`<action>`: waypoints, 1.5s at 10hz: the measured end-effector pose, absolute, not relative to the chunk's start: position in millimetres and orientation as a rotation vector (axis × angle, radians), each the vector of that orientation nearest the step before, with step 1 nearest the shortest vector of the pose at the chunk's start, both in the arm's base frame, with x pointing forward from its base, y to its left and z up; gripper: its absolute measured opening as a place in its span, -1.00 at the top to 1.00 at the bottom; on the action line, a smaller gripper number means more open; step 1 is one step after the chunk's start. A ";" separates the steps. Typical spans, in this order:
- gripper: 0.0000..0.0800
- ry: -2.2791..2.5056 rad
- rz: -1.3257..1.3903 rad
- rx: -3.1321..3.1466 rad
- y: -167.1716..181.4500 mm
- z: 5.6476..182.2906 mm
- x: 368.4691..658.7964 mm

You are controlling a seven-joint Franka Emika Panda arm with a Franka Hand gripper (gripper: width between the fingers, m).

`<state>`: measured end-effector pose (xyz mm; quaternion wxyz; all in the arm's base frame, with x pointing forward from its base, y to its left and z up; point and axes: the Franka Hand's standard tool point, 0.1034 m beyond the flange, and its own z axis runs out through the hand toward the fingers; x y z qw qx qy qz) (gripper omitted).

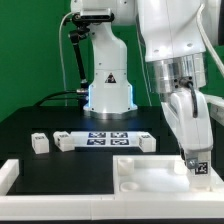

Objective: Assemble square table

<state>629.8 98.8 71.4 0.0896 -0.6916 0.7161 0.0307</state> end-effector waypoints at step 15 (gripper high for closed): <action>0.27 0.946 -0.075 -2.919 122.6 72.9 629.0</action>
Offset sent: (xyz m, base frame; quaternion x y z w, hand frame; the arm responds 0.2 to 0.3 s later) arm 0.0000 0.0000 0.0000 0.0000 0.0000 -0.1938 0.9810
